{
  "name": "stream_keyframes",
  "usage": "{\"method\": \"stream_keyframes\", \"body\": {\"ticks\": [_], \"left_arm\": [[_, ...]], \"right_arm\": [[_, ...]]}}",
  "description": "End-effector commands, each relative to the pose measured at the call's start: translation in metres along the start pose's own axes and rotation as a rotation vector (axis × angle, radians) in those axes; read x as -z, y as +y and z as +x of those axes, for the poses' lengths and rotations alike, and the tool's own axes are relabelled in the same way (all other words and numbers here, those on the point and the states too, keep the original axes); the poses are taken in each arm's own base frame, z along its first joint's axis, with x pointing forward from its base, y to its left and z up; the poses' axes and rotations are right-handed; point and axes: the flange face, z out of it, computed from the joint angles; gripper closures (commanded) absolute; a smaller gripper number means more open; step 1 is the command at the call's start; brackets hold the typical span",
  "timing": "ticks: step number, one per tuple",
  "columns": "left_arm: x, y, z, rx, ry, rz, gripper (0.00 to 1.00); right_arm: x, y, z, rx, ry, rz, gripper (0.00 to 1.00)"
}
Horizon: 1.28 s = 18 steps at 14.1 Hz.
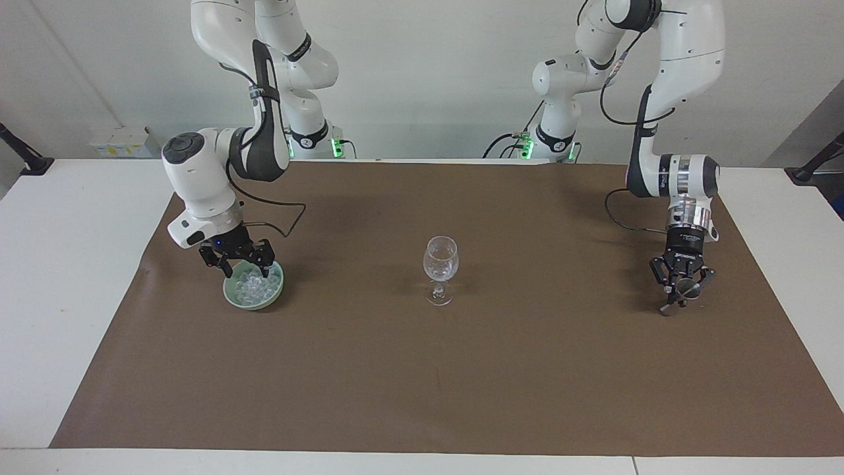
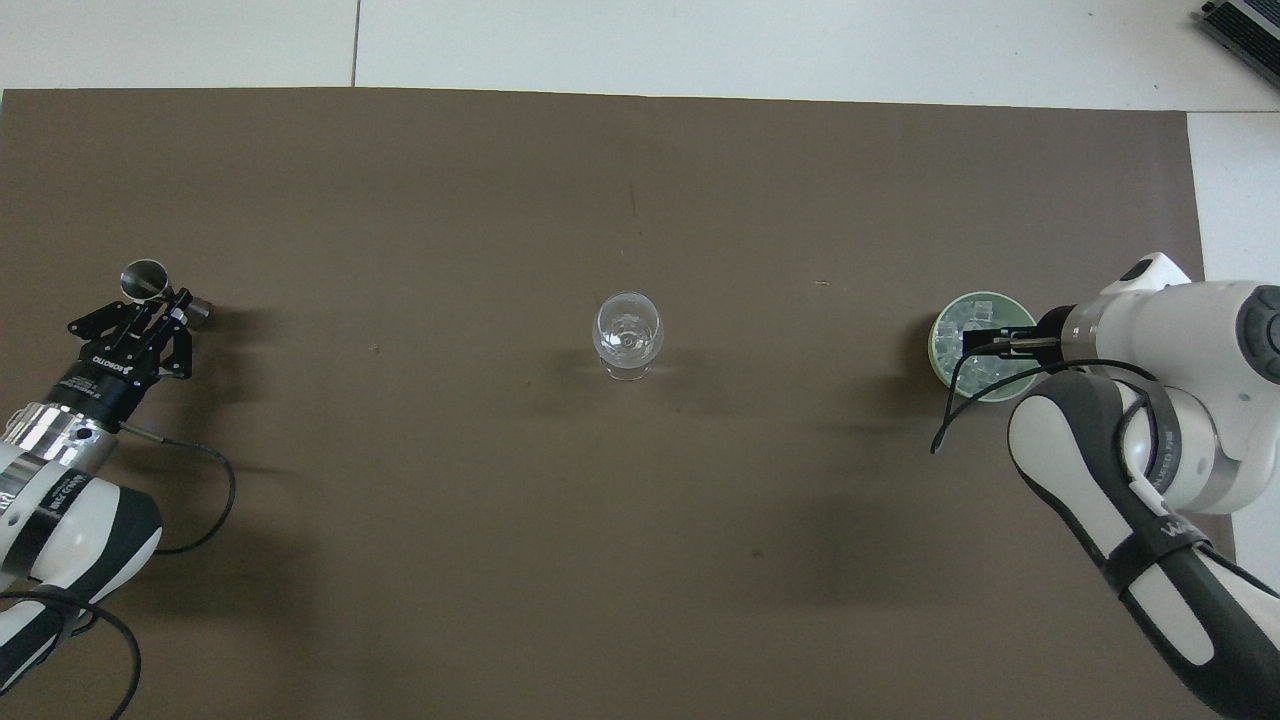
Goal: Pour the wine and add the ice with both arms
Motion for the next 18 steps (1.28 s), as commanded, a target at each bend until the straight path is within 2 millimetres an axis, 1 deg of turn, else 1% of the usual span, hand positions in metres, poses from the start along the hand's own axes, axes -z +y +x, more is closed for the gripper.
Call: {"method": "stream_keyframes", "body": {"ticks": [1, 2, 5, 6, 7, 9, 10, 11, 13, 14, 16, 18], "left_arm": [[-0.005, 0.002, 0.001, 0.003, -0.004, -0.006, 1.00], [-0.005, 0.002, 0.000, 0.004, -0.005, -0.006, 1.00], [-0.005, 0.002, 0.002, 0.004, 0.002, -0.007, 1.00], [-0.005, 0.002, 0.002, 0.004, 0.002, -0.007, 1.00], [-0.006, 0.001, 0.001, 0.003, 0.002, -0.005, 1.00], [-0.006, 0.000, 0.002, 0.003, 0.003, -0.003, 1.00], [-0.006, 0.000, 0.001, 0.003, 0.002, -0.004, 1.00], [-0.006, 0.000, 0.002, 0.003, 0.003, -0.003, 1.00], [-0.006, 0.000, 0.002, 0.003, 0.003, -0.003, 0.99], [-0.006, 0.000, 0.002, 0.003, 0.003, -0.003, 0.97], [-0.006, 0.000, 0.002, 0.003, 0.003, -0.003, 0.95], [-0.006, 0.000, 0.002, 0.003, 0.003, -0.003, 0.94]], "right_arm": [[-0.011, 0.004, 0.001, -0.014, 0.029, 0.014, 0.13], [-0.013, 0.005, 0.001, -0.013, 0.029, 0.013, 0.15], [-0.020, 0.005, -0.003, -0.006, 0.017, 0.012, 0.26], [-0.021, 0.005, -0.003, -0.008, 0.014, 0.013, 0.27], [-0.021, 0.005, -0.004, -0.007, 0.014, 0.013, 0.31], [-0.021, 0.005, -0.004, -0.008, 0.012, 0.013, 0.45], [-0.021, 0.005, -0.004, -0.010, 0.014, 0.013, 0.49], [-0.021, 0.005, -0.004, -0.010, 0.012, 0.013, 0.56], [-0.021, 0.005, -0.004, -0.011, 0.012, 0.013, 0.60], [-0.021, 0.005, -0.004, -0.013, 0.012, 0.013, 0.64], [-0.020, 0.005, -0.003, -0.014, 0.014, 0.013, 0.77], [-0.019, 0.003, -0.002, -0.015, 0.014, 0.014, 0.88]]}}
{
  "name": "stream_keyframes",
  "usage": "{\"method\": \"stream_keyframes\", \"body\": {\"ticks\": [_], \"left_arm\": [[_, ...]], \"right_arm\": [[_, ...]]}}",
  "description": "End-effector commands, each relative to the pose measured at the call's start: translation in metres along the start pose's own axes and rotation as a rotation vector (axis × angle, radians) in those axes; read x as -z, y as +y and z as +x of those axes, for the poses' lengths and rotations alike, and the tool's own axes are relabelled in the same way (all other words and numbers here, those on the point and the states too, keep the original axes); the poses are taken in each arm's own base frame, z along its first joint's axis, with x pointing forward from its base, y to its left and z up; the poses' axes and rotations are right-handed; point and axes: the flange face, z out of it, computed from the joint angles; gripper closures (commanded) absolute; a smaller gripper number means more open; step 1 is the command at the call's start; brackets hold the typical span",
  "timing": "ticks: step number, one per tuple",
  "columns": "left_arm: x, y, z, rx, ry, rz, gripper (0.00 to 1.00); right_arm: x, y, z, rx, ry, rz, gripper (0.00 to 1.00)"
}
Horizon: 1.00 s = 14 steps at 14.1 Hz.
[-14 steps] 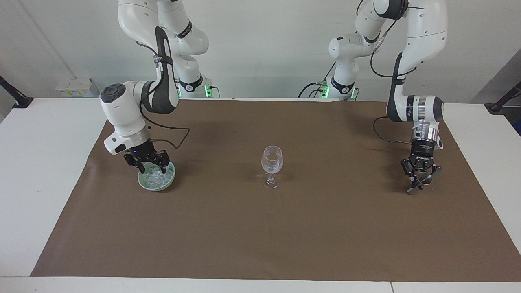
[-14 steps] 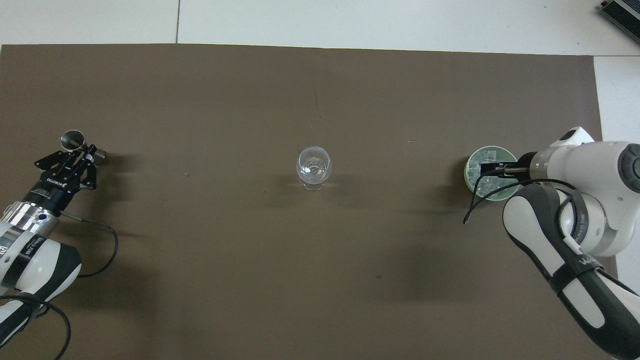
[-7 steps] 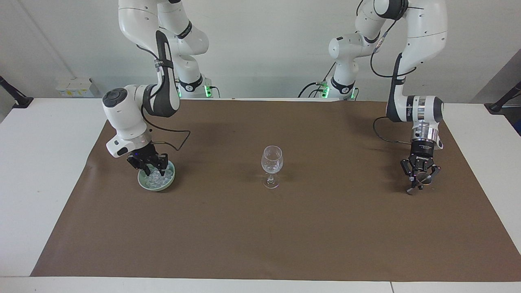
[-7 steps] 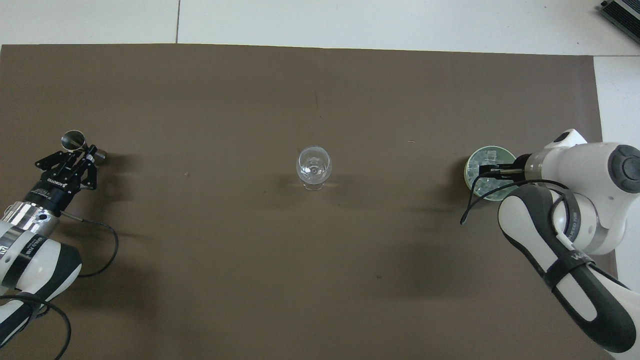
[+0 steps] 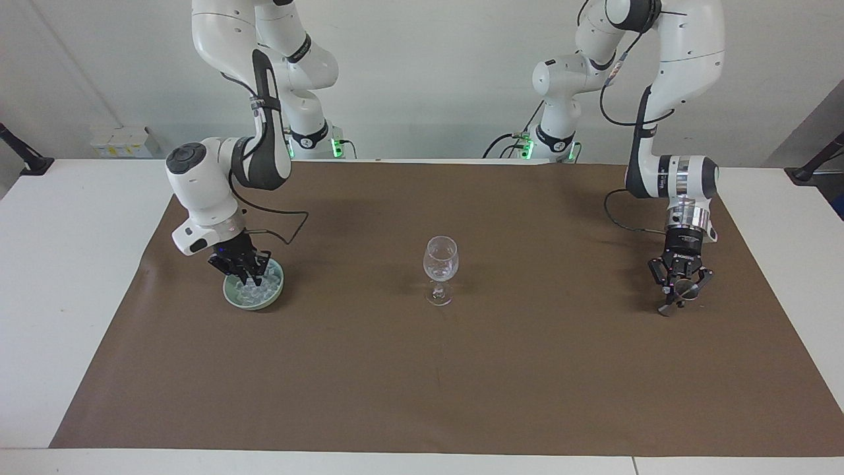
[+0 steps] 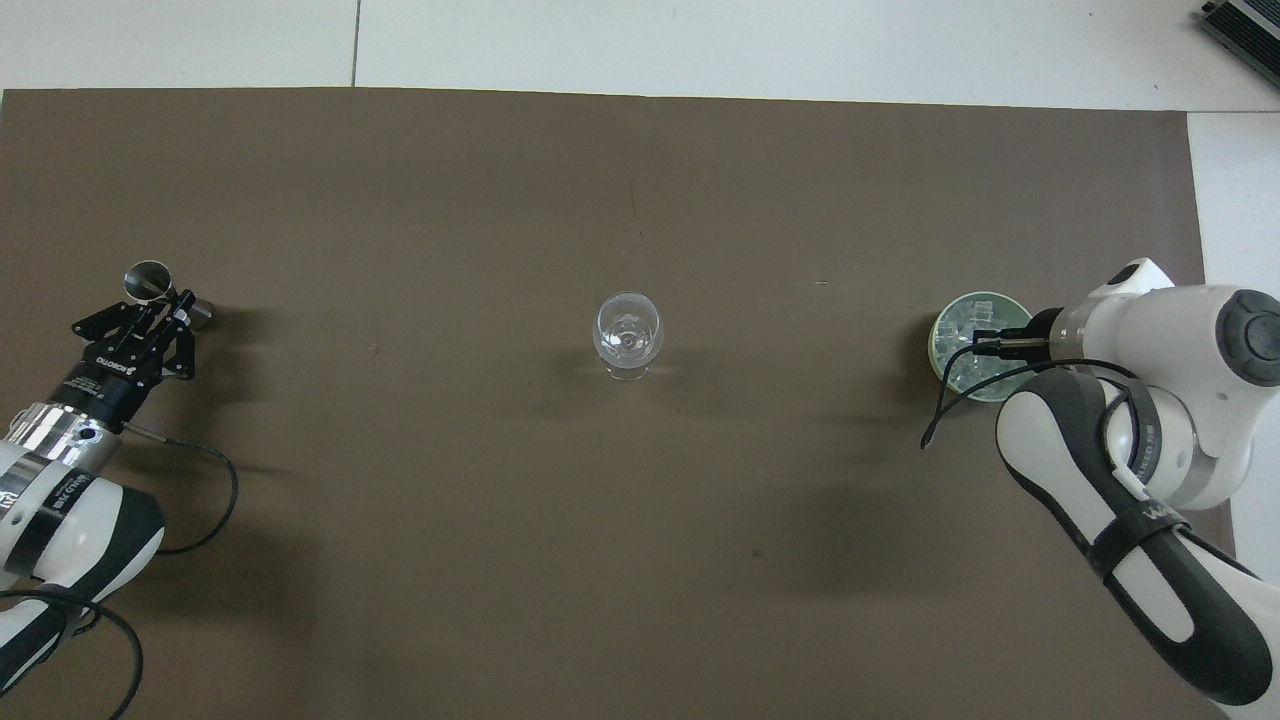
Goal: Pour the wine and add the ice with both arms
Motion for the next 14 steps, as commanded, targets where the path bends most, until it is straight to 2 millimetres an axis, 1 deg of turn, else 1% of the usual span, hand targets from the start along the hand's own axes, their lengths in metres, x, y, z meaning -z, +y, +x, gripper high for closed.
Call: {"method": "stream_keyframes", "body": {"ticks": [1, 3, 4, 5, 7, 9, 10, 12, 14], "left_arm": [[-0.005, 0.001, 0.000, 0.002, -0.001, -0.006, 0.93], [-0.005, 0.001, -0.001, 0.002, -0.004, -0.004, 0.94], [-0.006, 0.000, -0.001, 0.001, -0.006, -0.002, 0.94], [-0.006, 0.000, -0.002, 0.001, -0.007, -0.001, 0.94], [-0.006, 0.000, -0.001, 0.004, -0.014, 0.002, 0.94], [-0.006, -0.002, 0.000, 0.010, -0.015, 0.005, 0.95], [-0.007, -0.004, 0.000, 0.012, -0.017, 0.008, 0.95], [-0.007, -0.006, 0.001, 0.018, -0.028, 0.014, 0.95], [-0.007, -0.009, 0.001, 0.024, -0.033, 0.018, 0.95]], "right_arm": [[0.002, 0.001, 0.000, -0.012, 0.013, 0.015, 0.93], [0.007, 0.000, 0.003, -0.017, 0.017, 0.017, 0.99], [0.012, -0.001, 0.004, -0.025, 0.008, 0.020, 1.00], [0.022, -0.003, 0.008, -0.040, 0.005, 0.024, 1.00], [0.042, -0.008, 0.016, -0.136, -0.014, 0.034, 1.00], [0.057, -0.017, 0.021, -0.213, -0.005, 0.041, 1.00], [0.064, -0.028, 0.021, -0.216, 0.002, 0.047, 1.00], [0.081, -0.039, 0.024, -0.261, -0.003, 0.055, 1.00], [0.104, -0.061, 0.029, -0.292, -0.031, 0.064, 1.00]]}}
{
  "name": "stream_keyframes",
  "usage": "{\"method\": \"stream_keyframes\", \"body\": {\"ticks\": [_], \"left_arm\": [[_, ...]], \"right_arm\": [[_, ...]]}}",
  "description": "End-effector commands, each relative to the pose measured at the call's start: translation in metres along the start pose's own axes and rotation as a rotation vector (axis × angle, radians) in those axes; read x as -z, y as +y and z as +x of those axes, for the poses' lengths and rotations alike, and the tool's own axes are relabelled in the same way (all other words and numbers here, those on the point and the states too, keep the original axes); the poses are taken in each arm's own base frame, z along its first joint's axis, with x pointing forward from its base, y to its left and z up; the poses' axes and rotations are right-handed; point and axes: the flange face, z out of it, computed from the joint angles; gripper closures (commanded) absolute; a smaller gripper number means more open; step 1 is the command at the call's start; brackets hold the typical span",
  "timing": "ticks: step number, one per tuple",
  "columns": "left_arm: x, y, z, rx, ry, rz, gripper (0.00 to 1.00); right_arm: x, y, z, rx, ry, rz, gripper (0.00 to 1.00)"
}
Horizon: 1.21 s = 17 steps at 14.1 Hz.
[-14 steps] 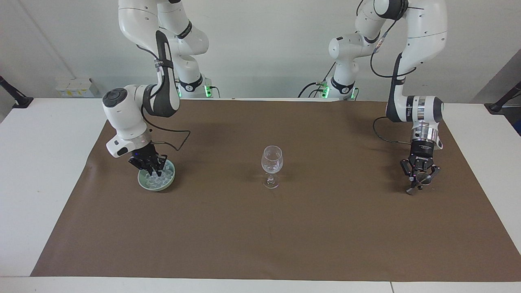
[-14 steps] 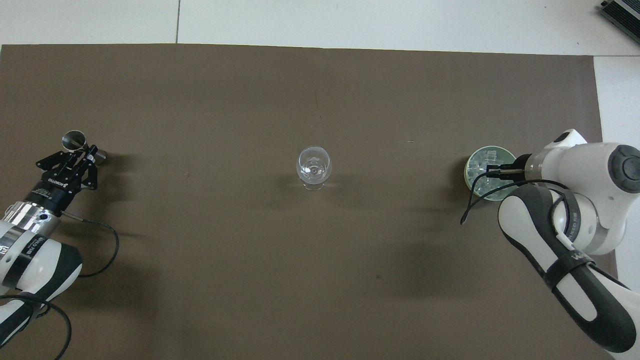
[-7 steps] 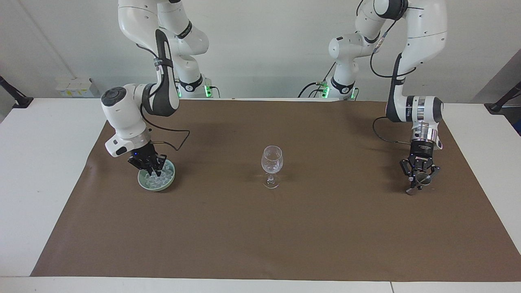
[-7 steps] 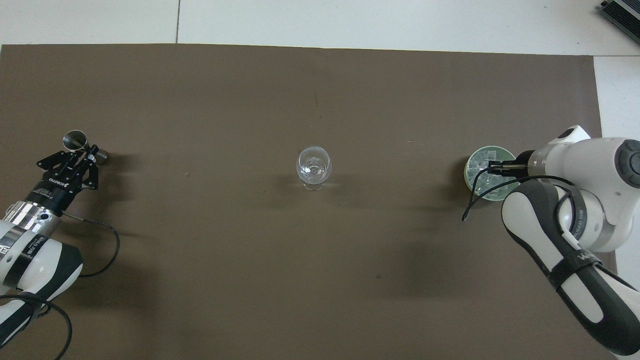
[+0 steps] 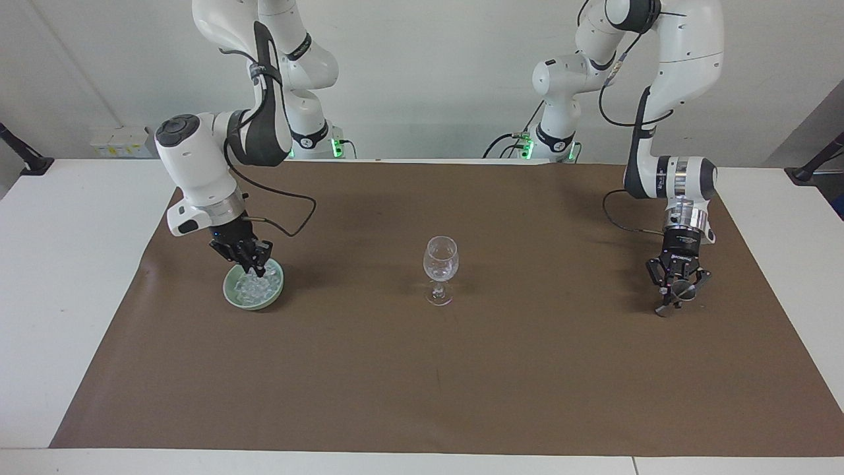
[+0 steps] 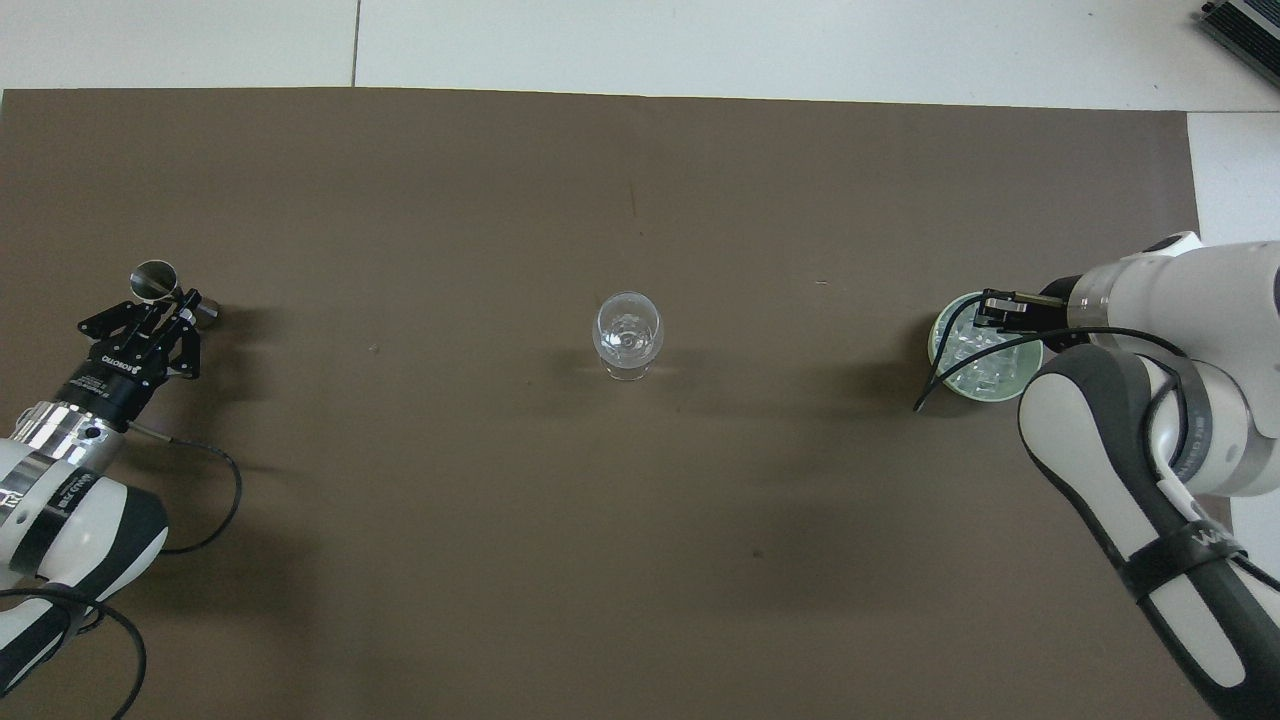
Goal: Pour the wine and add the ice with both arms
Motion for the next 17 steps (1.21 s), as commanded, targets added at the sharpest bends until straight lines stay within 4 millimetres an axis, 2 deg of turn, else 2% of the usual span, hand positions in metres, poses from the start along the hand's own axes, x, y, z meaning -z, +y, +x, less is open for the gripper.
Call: {"method": "stream_keyframes", "body": {"ticks": [1, 4, 5, 7, 8, 9, 12, 15, 17], "left_arm": [[-0.002, -0.004, 0.002, 0.025, -0.023, 0.000, 0.95], [-0.002, -0.004, 0.002, 0.025, -0.023, 0.001, 0.95], [-0.002, -0.004, 0.002, 0.025, -0.023, 0.001, 0.92], [-0.002, -0.004, 0.001, 0.024, -0.026, 0.001, 0.81], [-0.002, -0.004, 0.001, 0.023, -0.026, 0.001, 0.72], [-0.002, -0.004, 0.001, 0.023, -0.026, 0.001, 0.66], [-0.002, -0.004, 0.001, 0.023, -0.026, 0.001, 0.61], [-0.002, -0.003, 0.002, 0.023, -0.024, -0.001, 0.37], [-0.002, -0.003, 0.002, 0.023, -0.023, -0.001, 0.24]], "right_arm": [[0.029, -0.028, -0.002, -0.060, -0.043, 0.021, 1.00], [0.061, -0.075, -0.014, -0.089, -0.063, 0.023, 1.00], [0.069, -0.093, -0.019, -0.094, -0.064, 0.027, 1.00], [0.079, -0.125, -0.029, -0.109, -0.058, 0.040, 1.00], [0.082, -0.142, -0.036, -0.122, -0.055, 0.049, 1.00], [0.087, -0.161, -0.044, -0.133, -0.048, 0.061, 1.00], [0.095, -0.208, -0.067, -0.158, -0.024, 0.127, 1.00], [0.098, -0.236, -0.079, -0.199, -0.027, 0.210, 1.00], [0.090, -0.255, -0.081, -0.233, 0.003, 0.268, 1.00]]}}
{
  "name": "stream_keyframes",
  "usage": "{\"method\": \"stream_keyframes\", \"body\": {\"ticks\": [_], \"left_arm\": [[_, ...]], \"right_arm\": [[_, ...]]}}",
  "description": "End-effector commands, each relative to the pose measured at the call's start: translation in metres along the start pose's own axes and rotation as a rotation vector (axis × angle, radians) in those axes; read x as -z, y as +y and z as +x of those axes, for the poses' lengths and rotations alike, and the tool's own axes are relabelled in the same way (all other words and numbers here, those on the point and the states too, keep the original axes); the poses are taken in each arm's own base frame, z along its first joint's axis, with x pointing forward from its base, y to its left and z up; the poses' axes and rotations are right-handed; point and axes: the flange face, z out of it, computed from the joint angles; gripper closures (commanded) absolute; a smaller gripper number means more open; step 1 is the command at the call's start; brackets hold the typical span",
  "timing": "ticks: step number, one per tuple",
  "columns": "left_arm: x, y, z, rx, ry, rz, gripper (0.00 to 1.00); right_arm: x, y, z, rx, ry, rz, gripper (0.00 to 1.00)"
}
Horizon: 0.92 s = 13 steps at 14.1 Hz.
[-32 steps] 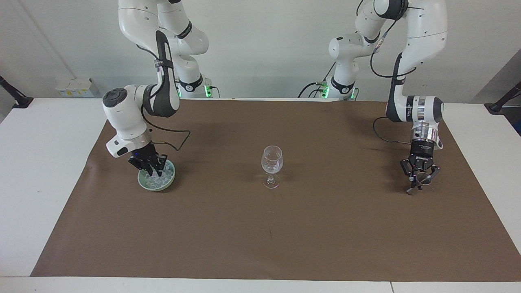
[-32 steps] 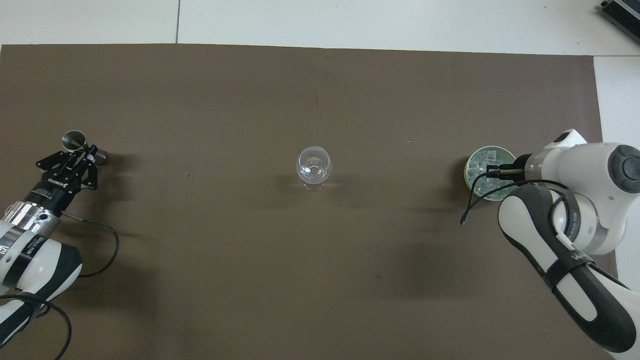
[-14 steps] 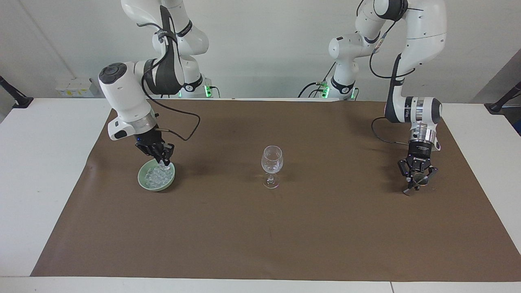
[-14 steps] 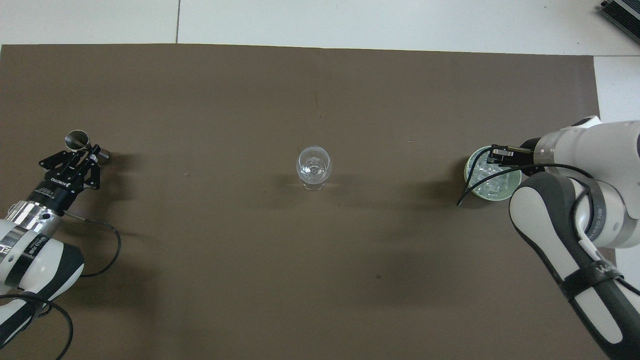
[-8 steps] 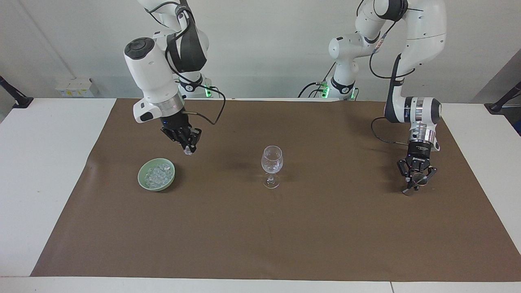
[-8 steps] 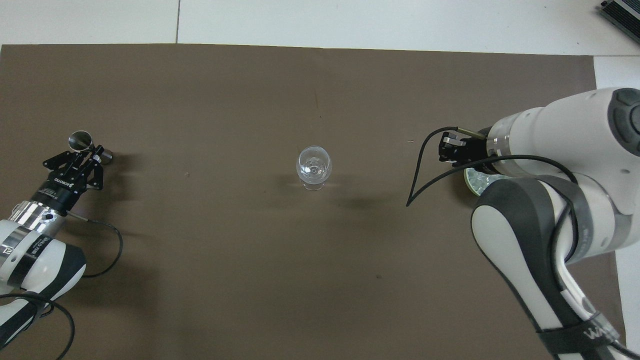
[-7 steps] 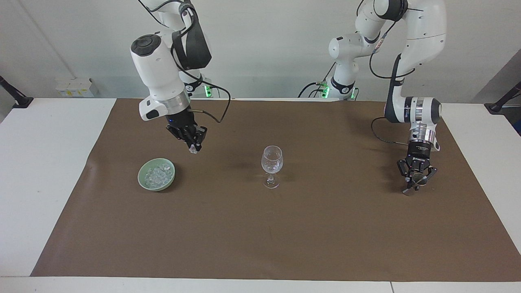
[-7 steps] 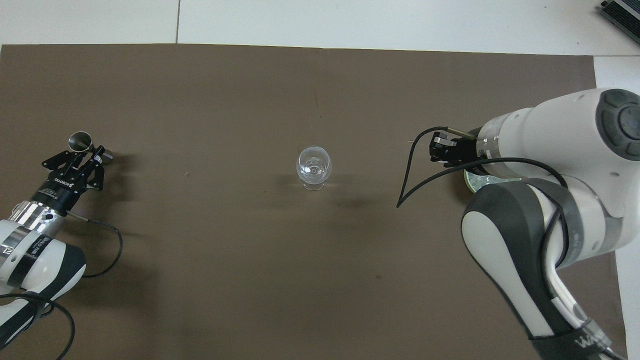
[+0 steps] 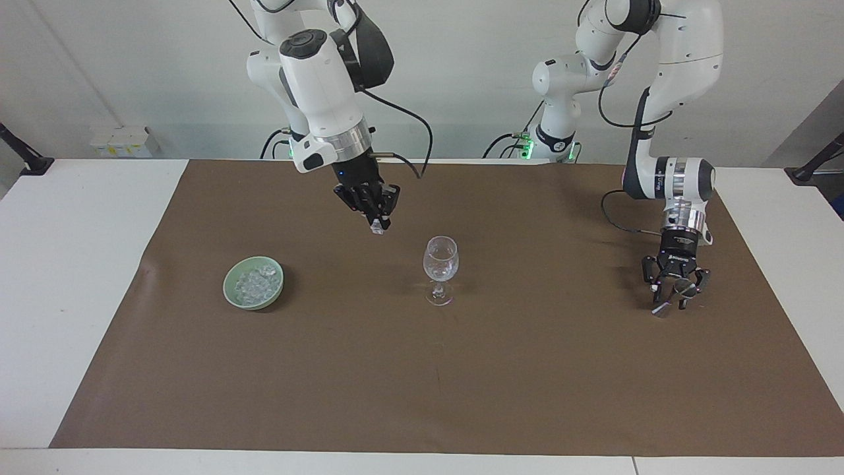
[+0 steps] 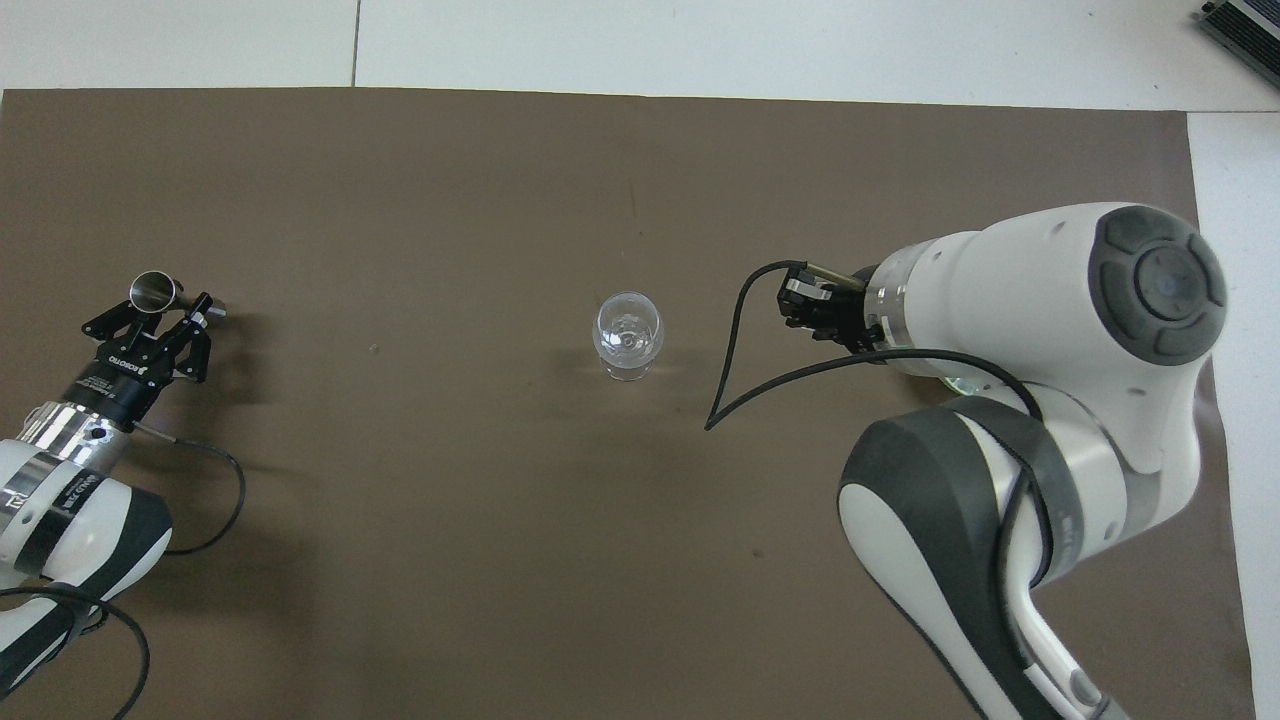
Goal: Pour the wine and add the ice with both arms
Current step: 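Lift the ice with the right gripper toward the clear glass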
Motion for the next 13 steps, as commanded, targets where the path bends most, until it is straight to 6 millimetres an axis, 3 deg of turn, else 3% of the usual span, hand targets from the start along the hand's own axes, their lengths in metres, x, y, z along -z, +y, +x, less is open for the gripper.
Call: {"method": "stream_keyframes", "body": {"ticks": [1, 6, 13], "left_arm": [[0.000, 0.000, 0.001, 0.018, -0.012, -0.010, 0.18], [0.001, 0.003, -0.001, 0.017, -0.019, -0.015, 0.00], [0.004, 0.005, -0.012, 0.010, -0.029, -0.022, 0.00]], "right_arm": [[-0.015, -0.020, -0.003, -0.053, 0.016, 0.088, 1.00], [-0.028, -0.055, -0.015, -0.104, 0.039, 0.200, 1.00], [-0.059, -0.062, -0.037, -0.059, 0.001, 0.188, 1.00]]}}
